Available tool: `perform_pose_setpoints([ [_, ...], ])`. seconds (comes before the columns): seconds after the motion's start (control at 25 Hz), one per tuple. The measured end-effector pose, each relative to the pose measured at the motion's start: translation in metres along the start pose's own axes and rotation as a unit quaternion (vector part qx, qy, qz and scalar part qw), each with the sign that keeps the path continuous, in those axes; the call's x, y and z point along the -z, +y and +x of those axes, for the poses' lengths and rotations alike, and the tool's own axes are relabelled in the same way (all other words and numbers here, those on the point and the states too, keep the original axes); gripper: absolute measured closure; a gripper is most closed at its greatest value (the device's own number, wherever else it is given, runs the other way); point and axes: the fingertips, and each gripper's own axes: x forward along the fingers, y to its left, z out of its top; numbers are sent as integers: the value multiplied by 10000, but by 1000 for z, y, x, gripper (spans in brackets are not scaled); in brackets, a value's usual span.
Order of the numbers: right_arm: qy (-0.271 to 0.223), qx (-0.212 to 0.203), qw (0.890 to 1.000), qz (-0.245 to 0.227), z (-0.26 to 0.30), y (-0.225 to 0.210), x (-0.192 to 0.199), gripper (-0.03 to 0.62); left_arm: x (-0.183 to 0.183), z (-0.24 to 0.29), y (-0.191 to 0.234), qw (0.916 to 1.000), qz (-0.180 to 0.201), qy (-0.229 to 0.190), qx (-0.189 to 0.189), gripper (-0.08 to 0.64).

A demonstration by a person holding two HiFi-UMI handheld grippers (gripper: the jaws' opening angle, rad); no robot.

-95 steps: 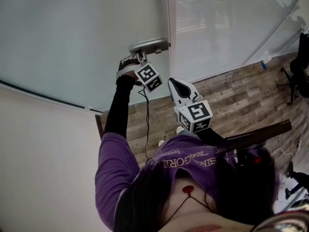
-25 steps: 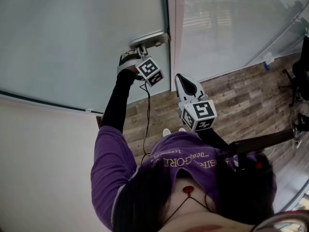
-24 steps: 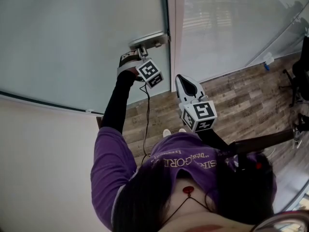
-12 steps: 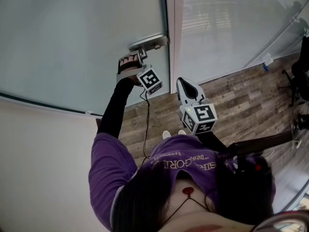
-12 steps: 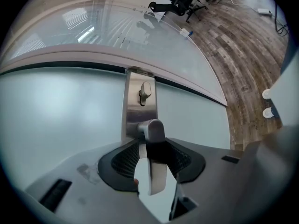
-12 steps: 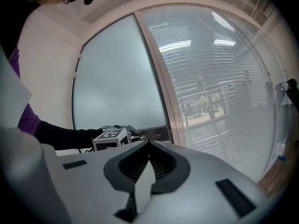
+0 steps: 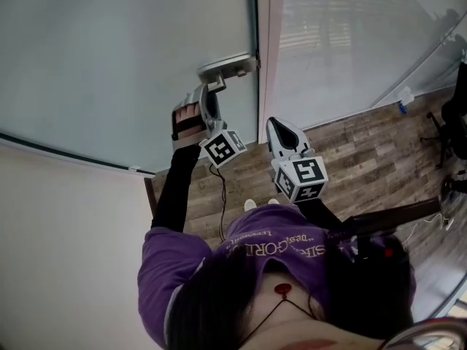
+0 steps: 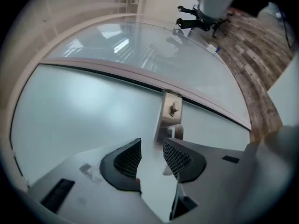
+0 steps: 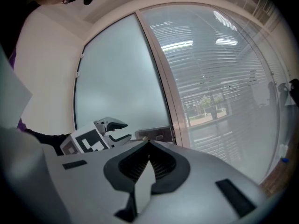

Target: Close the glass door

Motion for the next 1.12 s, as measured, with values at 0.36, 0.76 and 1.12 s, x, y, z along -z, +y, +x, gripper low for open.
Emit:
perform_pose_setpoints([
  [0.36, -130, -296, 9995, -6, 7, 15, -12, 606, 38, -64, 0, 8888, -4564, 261, -327, 558],
  [0.76, -11, -448, 9988, 218, 11, 23, -9, 606, 49, -93, -61, 6622, -7428, 275, 948, 558],
  [1.12, -91, -385, 9991, 120, 10, 21, -12, 606, 43, -98, -56, 6982, -7101, 152, 893, 558],
])
